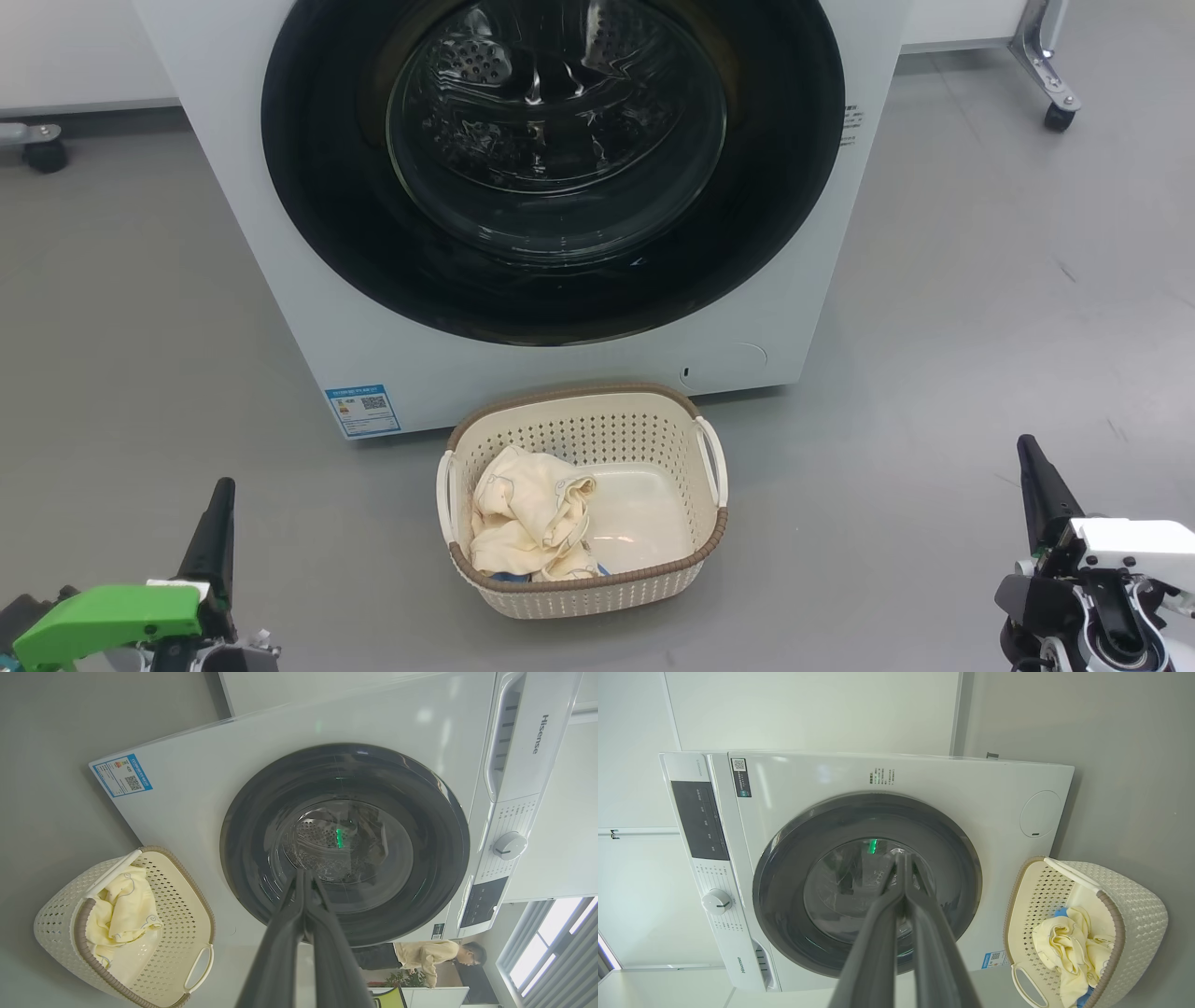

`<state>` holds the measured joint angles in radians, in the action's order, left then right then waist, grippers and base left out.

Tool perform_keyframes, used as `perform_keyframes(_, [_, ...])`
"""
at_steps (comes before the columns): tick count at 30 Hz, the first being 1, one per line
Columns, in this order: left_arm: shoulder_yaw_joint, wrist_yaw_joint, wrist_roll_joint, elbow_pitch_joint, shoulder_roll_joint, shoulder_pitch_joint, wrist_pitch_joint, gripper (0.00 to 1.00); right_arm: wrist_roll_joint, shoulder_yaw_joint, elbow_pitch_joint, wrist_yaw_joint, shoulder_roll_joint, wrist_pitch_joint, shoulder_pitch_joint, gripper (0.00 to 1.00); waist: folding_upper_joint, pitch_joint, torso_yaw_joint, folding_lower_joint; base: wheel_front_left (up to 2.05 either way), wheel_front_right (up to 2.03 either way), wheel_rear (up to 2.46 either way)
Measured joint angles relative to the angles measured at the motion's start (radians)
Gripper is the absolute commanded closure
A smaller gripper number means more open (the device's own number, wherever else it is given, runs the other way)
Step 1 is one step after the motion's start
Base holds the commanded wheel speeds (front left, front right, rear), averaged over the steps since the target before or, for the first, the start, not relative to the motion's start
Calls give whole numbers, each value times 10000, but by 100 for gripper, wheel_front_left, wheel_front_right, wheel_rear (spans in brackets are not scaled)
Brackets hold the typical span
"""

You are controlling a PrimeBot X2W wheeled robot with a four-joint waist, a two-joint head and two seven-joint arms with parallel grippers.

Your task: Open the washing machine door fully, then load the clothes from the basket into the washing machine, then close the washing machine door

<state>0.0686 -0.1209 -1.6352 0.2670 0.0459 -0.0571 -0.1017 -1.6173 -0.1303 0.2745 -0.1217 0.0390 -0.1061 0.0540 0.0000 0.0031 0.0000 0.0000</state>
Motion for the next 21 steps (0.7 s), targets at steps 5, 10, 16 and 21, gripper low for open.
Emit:
perform_keyframes(5, [0,-2,0,0,0,0,0,100,0,0,0,0,0,0,0,100,0,0,0,0,0,0,0])
perform_keyframes(10, [2,-2,0,0,0,0,-25,100,0,0,0,0,0,0,0,100,0,0,0,0,0,0,0])
perform_keyframes(16, [2,-2,0,0,0,0,-25,100,0,0,0,0,0,0,0,100,0,0,0,0,0,0,0])
perform_keyframes(21, [4,-2,0,0,-2,0,-25,100,0,0,0,0,-2,0,0,100,0,0,0,0,0,0,0])
